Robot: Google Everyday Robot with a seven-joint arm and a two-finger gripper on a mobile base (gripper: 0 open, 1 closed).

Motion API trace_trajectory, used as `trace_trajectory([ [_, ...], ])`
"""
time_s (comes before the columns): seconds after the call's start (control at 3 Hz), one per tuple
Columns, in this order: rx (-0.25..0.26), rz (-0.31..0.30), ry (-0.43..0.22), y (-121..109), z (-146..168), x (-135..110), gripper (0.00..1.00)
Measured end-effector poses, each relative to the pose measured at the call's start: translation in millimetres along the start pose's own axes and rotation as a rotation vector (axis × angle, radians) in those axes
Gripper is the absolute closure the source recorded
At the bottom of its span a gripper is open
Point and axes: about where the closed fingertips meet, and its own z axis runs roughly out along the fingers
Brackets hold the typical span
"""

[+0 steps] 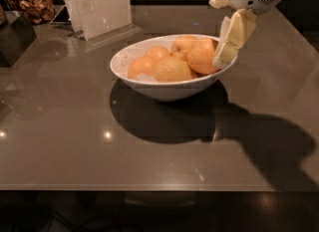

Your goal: Pick orange from white bowl

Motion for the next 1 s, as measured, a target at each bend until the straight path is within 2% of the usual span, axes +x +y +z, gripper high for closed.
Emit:
trace_trajectory([
  [0.33, -0.009, 0.001, -0.043, -19.8, 12.3, -11.3, 0.0],
  [0.67, -0.008, 0.009, -0.054, -22.5, 17.1, -11.1, 0.0],
  [1.0, -0.018, 0.047, -0.097, -31.2, 30.5, -8.4, 0.18],
])
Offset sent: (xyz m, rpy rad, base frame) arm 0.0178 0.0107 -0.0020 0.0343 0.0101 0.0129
